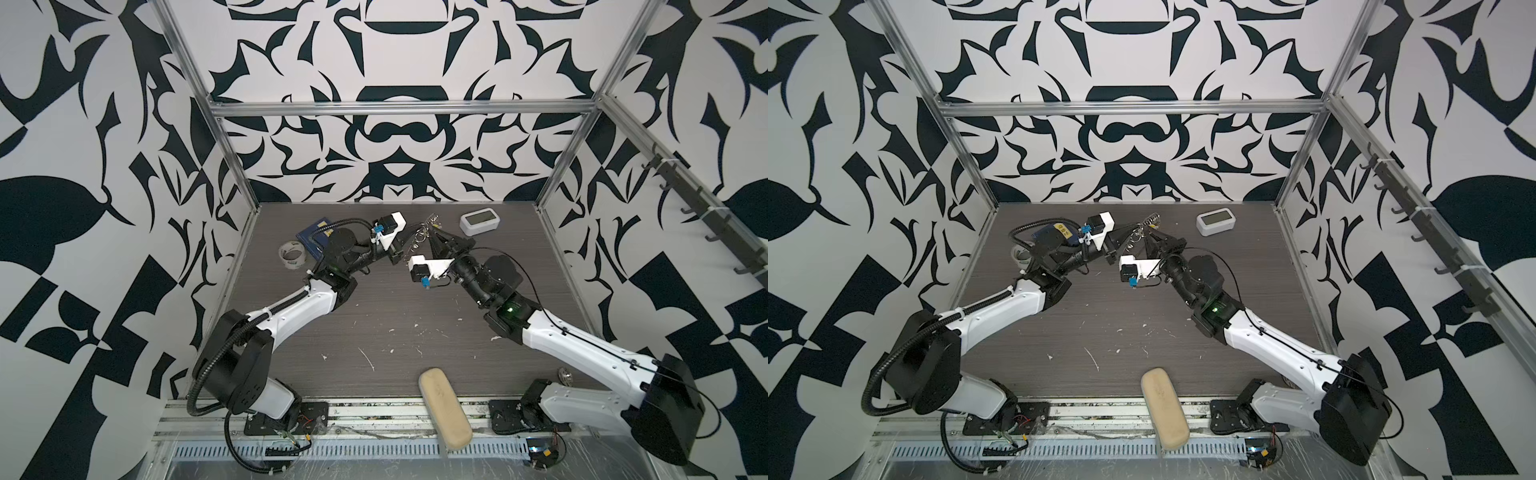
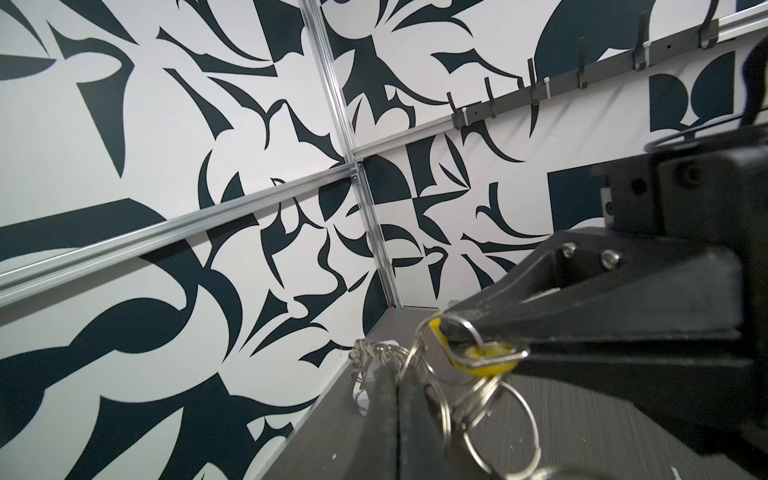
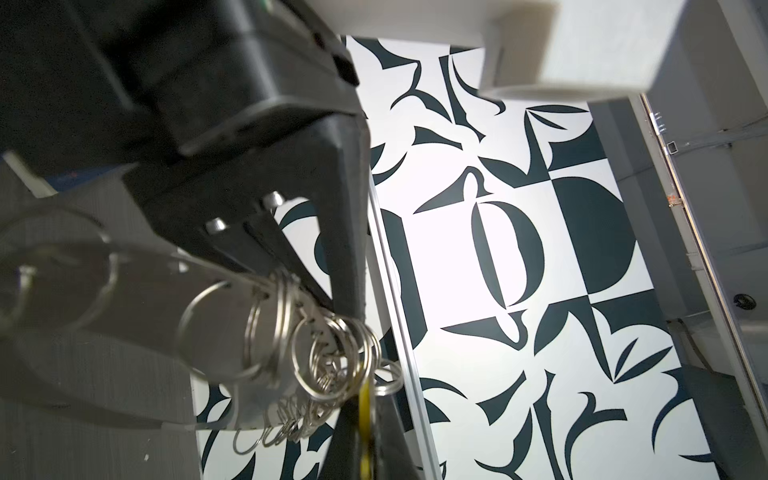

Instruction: Remove the keys from the keyring

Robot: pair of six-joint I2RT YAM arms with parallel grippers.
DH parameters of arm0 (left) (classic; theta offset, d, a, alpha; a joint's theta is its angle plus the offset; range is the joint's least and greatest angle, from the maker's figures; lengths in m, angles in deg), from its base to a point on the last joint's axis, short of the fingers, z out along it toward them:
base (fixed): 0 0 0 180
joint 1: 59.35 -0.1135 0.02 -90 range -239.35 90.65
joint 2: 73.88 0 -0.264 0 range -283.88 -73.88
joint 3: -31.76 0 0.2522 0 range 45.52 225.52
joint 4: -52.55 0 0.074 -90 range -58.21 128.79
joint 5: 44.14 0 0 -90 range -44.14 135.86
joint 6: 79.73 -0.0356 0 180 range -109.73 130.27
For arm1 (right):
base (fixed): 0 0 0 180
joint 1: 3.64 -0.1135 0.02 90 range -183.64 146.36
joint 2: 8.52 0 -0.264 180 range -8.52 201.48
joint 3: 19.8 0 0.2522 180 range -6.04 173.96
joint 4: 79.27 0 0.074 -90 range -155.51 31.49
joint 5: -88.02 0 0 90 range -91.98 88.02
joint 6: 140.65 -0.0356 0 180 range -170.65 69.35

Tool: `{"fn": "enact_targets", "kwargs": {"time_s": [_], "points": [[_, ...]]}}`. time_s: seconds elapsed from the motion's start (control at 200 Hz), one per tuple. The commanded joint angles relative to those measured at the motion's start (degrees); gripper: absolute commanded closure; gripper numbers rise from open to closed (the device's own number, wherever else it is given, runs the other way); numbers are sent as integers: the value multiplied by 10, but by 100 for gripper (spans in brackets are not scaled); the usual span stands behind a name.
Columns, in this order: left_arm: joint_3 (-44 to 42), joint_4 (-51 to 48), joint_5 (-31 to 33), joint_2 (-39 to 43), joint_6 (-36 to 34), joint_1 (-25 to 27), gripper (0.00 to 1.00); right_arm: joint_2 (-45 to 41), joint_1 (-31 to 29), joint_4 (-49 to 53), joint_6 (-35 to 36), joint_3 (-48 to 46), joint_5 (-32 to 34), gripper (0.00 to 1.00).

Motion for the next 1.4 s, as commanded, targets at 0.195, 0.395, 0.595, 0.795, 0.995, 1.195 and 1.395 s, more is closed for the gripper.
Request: {"fn": "enact_targets", "kwargs": {"time_s": [0.195, 0.395, 0.595, 0.795, 0.995, 1.195, 1.395], "points": [[16, 123, 88, -11, 43, -39, 100, -8, 14, -41, -54, -12, -52, 100], [21, 113, 92, -8, 50, -39, 100, -10, 15, -40, -53, -20, -65, 100], [49, 7, 120, 2, 44, -38, 100, -20, 11, -12, -7, -10, -92, 100], [69, -41, 147, 6, 55, -38, 100, -21, -7, 27, 58, 4, -110, 100], [83, -80, 142, 8, 58, -38, 100, -19, -14, 53, 89, 15, -127, 100], [81, -99, 142, 12, 42, -33, 100, -11, -15, 65, 99, 32, -147, 100], [92, -157, 168, 14, -27, -5, 100, 1, -18, 75, 102, 47, -159, 100]]}}
